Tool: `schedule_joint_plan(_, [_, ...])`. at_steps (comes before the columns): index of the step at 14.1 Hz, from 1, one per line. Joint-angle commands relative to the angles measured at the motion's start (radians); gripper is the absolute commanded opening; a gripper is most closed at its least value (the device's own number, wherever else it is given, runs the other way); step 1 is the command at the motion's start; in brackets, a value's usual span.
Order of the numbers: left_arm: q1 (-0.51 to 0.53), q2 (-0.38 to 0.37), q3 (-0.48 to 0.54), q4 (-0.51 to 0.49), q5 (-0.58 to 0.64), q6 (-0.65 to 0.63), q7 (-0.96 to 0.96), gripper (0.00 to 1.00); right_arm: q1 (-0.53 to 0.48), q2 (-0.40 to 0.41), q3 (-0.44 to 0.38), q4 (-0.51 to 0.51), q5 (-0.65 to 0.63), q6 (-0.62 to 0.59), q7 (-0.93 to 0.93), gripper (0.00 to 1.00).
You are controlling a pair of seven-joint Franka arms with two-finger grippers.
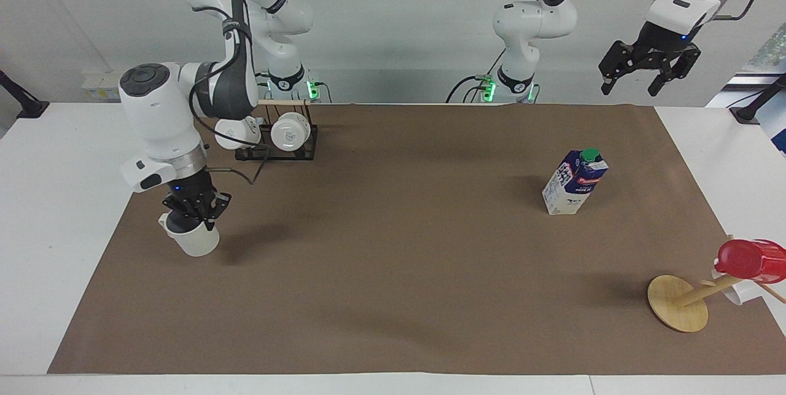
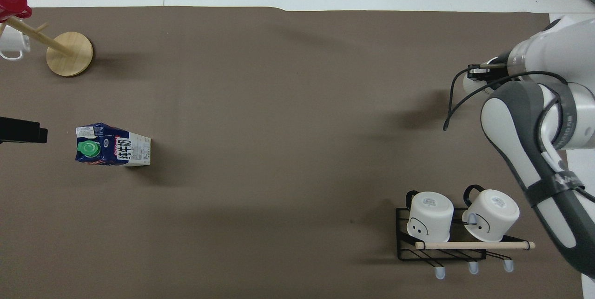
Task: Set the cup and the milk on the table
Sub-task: 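Lift the white mug with the right gripper toward the table center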
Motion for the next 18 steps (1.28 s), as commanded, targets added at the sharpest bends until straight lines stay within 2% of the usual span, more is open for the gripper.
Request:
schedule_joint_plan(1, [0.001,-0.001,-0.001,0.013,-0.004,-0.019,-0.007,1.00,0.072,0.020,0.002,0.066,0.018,-0.038,0.135,0.00])
schedule_joint_plan(6, [0.002,-0.001,-0.001,0.012,-0.004,-0.016,0.005,1.00,0.224,0.066,0.002,0.172,0.007,-0.118,0.313,0.00])
schedule_joint_plan(10, [0.002,-0.020,-0.001,-0.019,-0.004,-0.013,0.008,1.00,0.339,0.158,0.001,0.339,-0.004,-0.195,0.471,0.00])
schedule_joint_plan(18, [0.002,-0.032,0.002,-0.057,-0.004,0.016,0.024,1.00,0.535,0.267,-0.001,0.423,-0.008,-0.198,0.640,0.00])
